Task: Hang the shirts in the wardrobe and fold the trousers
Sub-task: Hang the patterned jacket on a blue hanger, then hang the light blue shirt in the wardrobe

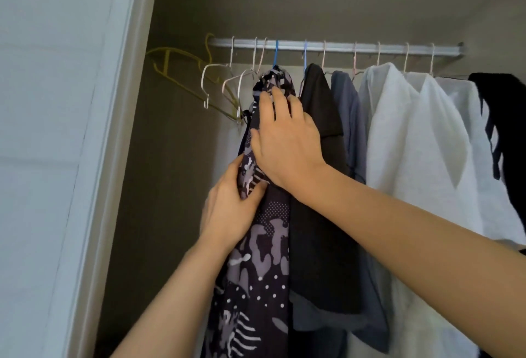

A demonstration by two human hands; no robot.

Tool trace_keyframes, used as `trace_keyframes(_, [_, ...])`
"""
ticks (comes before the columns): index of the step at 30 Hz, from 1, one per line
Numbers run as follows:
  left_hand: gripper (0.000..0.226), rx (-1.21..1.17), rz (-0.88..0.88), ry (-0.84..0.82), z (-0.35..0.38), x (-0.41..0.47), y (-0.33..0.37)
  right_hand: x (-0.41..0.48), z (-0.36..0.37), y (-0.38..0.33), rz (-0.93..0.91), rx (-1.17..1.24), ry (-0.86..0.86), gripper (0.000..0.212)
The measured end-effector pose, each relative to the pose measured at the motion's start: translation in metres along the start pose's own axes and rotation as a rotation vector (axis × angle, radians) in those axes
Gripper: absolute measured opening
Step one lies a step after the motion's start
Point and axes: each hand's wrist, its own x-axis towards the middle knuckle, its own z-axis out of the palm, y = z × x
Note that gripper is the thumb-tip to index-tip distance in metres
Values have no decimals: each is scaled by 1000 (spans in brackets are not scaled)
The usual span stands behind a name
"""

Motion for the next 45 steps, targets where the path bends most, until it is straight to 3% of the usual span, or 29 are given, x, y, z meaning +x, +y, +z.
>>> trace_keyframes(12, [29,377,-21,170,-24,-99,52,-112,-42,14,-100,367,20,50])
trace_keyframes(24, [29,869,-250,231,-67,-262,98,-259,-82,-28,-231,830,-122,46])
trace_keyframes(33, [28,1043,-533,95,-94,-424,105,-391,-119,-98,-391,1163,-263,36])
trace_keyframes(45, [19,1105,-1018,160,-134,-636,65,-565,-154,-200,-697,1353,-631,35])
